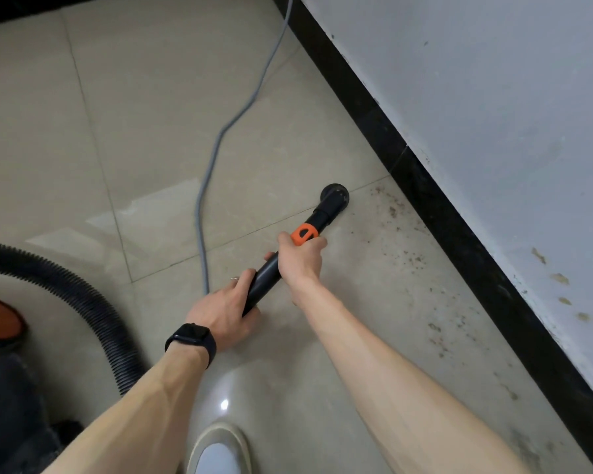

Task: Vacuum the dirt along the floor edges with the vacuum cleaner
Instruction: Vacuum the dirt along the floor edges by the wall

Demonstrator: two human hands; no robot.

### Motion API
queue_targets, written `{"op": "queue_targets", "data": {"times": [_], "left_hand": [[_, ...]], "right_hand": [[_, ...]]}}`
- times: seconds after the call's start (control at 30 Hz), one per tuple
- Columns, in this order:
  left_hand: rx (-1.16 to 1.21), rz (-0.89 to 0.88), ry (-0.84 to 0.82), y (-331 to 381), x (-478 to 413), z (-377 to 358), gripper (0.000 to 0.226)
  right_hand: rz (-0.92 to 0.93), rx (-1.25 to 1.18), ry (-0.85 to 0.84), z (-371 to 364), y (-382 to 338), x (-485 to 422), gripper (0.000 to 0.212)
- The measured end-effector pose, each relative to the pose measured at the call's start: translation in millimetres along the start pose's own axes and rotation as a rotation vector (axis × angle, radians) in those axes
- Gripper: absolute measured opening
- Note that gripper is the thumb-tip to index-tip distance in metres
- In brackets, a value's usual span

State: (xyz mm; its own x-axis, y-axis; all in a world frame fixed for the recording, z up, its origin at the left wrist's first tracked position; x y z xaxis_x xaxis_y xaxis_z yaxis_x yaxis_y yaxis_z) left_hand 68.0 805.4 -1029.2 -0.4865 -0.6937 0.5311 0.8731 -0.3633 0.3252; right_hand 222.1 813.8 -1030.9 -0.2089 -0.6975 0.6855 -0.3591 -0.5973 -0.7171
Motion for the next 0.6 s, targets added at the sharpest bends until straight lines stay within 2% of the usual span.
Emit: {"op": "queue_targets", "data": {"times": [0.3,0.6], "left_hand": [[-0.005,0.023,0.024,-37.7,38.0,-0.6,0.046],[-0.123,-0.121,-0.040,-15.2,36.6,-9.3,0.046]], "right_hand": [[-0.034,-0.035,0.026,-41.5,26.8,21.9,0.031],[-0.057,-0.229,0.208,-1.3,57.7,45.1,0.033]]}}
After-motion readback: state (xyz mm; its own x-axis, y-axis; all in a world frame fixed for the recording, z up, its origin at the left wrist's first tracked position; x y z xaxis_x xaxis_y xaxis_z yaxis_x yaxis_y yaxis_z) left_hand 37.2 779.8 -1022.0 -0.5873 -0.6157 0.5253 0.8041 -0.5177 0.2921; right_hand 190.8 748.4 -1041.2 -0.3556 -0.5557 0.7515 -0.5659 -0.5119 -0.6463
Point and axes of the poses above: each hand's wrist, its own x-axis away from the middle knuckle, its own z-axis out of the back of the hand, y = z × x, the point moved 6 cm from there along -x, towards the middle knuckle, and after that the axes turned 15 degrees about -y, right-handed, at the moved point
